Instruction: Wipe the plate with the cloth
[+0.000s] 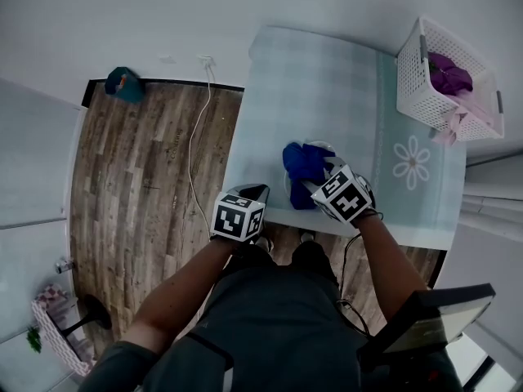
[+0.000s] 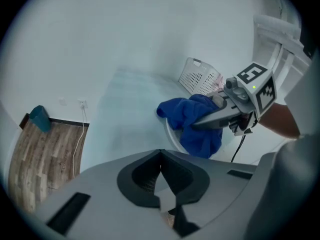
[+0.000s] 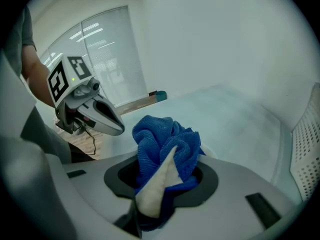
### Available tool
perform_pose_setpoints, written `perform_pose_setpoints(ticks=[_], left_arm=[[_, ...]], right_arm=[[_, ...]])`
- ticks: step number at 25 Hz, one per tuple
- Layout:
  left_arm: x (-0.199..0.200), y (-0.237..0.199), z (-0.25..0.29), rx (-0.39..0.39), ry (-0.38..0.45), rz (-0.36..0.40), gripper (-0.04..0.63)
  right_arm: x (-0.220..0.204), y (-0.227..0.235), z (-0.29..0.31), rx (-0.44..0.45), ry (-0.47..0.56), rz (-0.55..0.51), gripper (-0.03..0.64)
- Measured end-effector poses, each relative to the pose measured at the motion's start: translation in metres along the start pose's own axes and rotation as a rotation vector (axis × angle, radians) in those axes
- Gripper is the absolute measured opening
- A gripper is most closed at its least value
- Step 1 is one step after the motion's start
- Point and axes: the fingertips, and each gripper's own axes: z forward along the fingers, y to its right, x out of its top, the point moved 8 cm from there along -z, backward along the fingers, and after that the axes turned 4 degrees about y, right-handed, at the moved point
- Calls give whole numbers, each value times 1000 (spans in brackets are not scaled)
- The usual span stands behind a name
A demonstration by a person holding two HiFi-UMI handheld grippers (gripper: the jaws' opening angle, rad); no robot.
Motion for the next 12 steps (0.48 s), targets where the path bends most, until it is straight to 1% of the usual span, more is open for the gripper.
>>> perform_pose_setpoints(ticks=[4, 6, 9, 12], left_arm=[[1, 4, -2, -3, 11, 2, 8], [2, 6, -3, -7, 24, 1, 8], [5, 7, -9, -12, 55, -6, 8], [12, 6, -17, -21, 103, -13, 8]], right_arm=[[-2, 32, -15, -79, 24, 40, 153], [-7, 43, -24, -112, 44, 79, 155], [-14, 55, -38, -174, 87, 151, 154], [-21, 56, -51, -238, 127, 211, 155]])
